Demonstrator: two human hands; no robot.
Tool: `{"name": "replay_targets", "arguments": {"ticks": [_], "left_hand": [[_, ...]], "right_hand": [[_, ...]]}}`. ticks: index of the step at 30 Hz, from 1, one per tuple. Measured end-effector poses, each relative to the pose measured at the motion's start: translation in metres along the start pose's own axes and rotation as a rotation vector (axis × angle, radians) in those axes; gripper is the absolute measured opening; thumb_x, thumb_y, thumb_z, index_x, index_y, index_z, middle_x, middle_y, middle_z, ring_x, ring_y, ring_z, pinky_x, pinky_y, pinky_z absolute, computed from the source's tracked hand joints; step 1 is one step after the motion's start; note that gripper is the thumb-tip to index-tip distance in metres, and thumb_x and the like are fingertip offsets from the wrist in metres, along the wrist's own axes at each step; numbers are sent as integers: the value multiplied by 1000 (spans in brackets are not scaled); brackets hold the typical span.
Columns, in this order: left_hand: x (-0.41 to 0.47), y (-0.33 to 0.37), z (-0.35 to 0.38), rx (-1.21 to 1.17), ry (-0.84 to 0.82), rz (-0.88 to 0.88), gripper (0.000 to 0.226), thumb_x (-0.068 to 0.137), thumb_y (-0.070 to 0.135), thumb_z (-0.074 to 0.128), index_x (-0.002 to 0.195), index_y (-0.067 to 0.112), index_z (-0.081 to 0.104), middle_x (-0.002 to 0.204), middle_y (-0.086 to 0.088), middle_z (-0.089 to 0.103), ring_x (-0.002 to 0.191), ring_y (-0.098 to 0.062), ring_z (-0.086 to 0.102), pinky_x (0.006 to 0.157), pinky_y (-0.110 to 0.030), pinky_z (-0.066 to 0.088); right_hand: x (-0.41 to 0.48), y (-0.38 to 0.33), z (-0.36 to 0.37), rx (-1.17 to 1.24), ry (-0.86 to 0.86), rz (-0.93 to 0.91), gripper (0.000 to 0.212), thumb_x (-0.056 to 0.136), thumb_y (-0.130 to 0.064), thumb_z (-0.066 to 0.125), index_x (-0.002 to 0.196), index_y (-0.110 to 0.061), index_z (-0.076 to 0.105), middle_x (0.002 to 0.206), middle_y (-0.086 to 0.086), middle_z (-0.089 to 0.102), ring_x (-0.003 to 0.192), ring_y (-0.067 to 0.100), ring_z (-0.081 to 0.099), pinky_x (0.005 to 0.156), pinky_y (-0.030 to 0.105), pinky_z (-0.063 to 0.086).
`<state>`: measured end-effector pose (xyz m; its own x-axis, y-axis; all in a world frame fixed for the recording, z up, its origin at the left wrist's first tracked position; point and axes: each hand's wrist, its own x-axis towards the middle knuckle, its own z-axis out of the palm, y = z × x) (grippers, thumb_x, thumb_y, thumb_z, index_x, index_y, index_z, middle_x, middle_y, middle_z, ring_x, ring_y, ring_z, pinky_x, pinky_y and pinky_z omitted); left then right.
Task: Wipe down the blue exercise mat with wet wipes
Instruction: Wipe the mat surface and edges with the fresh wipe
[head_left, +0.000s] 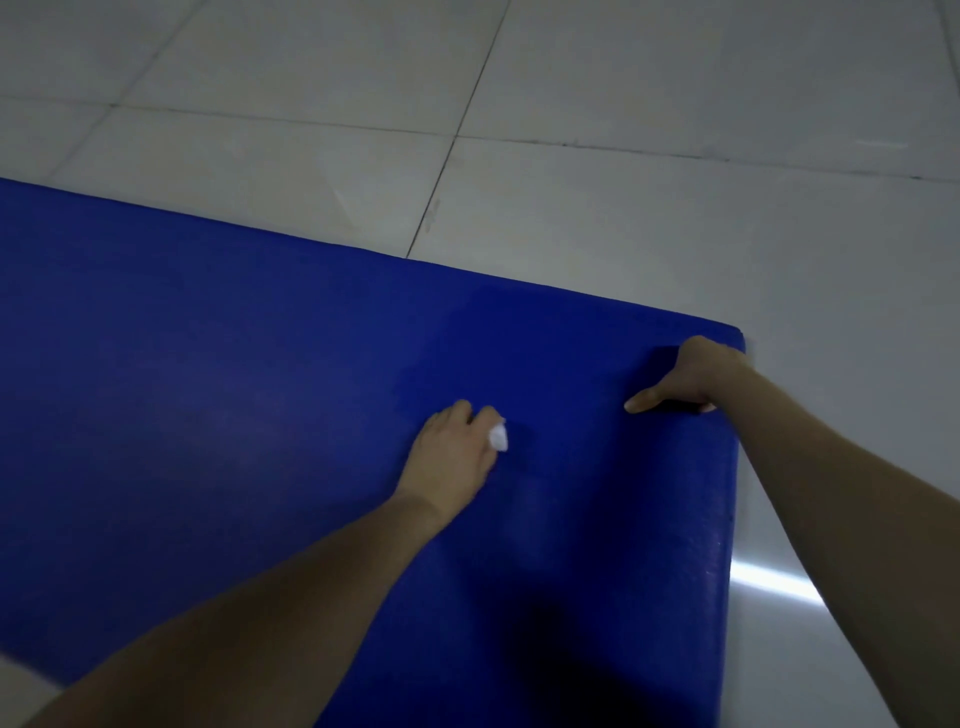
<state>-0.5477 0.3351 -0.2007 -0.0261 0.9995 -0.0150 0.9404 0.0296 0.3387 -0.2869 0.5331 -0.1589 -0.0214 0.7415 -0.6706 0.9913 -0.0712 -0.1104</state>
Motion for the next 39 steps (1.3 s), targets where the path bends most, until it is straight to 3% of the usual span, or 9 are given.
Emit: {"name": "replay_targets", "arguments": {"ticks": [5, 9, 18, 23, 25, 26, 29, 34, 39], "left_hand": [[-10, -59, -20, 13, 118, -386, 19, 99, 18, 50, 114, 10, 57, 98, -12, 57, 79, -28, 55, 65, -41, 48], [-10, -41, -19, -110, 167, -562, 14, 100, 16, 49, 111, 9, 55, 101, -12, 59, 78, -23, 54, 61, -35, 41], [-20, 75, 18, -212, 3, -148, 27, 102, 18, 51, 127, 18, 62, 108, -6, 63, 91, -22, 61, 79, -31, 48], [-24, 95, 19, -235, -150, 89, 19, 103, 15, 51, 111, 22, 67, 98, -2, 59, 79, -17, 57, 71, -34, 52], [-21, 90, 15, -185, -180, 142, 19, 100, 12, 54, 107, 22, 67, 96, -1, 58, 77, -17, 55, 68, -34, 51], [-20, 86, 12, -156, -184, 156, 19, 97, 9, 56, 106, 22, 68, 95, -1, 57, 77, -17, 55, 67, -33, 51], [-21, 62, 2, -87, -184, 99, 26, 95, 7, 56, 115, 19, 65, 101, -3, 58, 83, -20, 59, 67, -30, 47], [-36, -10, -23, -27, -93, -156, 28, 101, 14, 50, 123, 20, 66, 124, -2, 64, 99, -23, 66, 81, -37, 56], [-49, -62, -49, 35, 70, -428, 20, 100, 15, 53, 100, 5, 70, 100, -11, 62, 84, -26, 57, 62, -37, 45]], "right_hand": [[1, 2, 0, 7, 1, 2, 79, 45, -70, 89, 84, -9, 56, 70, 8, 66, 67, 22, 66, 62, 31, 47], [0, 0, -1, 6, -6, 9, 81, 45, -67, 91, 88, -8, 56, 74, 9, 68, 71, 23, 67, 69, 32, 53], [-2, -2, 0, 10, 9, -5, 79, 48, -66, 91, 87, -11, 50, 80, 9, 66, 78, 24, 65, 73, 35, 52], [-8, -2, 4, 37, -8, -10, 88, 35, -75, 85, 82, -8, 54, 78, 10, 62, 76, 24, 60, 65, 35, 48], [-10, 2, 12, 47, 42, -20, 99, 31, -81, 80, 91, -6, 54, 99, 17, 62, 87, 27, 55, 65, 37, 44], [-13, 3, 19, 55, 80, -23, 98, 43, -78, 82, 103, -6, 53, 117, 22, 57, 95, 29, 54, 68, 38, 45], [-31, 8, 46, 55, 133, -63, 90, 66, -69, 80, 122, -8, 47, 134, 22, 50, 106, 33, 55, 76, 40, 50], [-65, 12, 76, 31, -45, -96, 90, 54, -76, 81, 109, -11, 52, 120, 12, 54, 96, 23, 56, 81, 39, 53], [-93, 16, 90, 48, -65, -99, 88, 54, -71, 85, 111, -14, 50, 115, 7, 56, 95, 21, 56, 74, 34, 48]]}}
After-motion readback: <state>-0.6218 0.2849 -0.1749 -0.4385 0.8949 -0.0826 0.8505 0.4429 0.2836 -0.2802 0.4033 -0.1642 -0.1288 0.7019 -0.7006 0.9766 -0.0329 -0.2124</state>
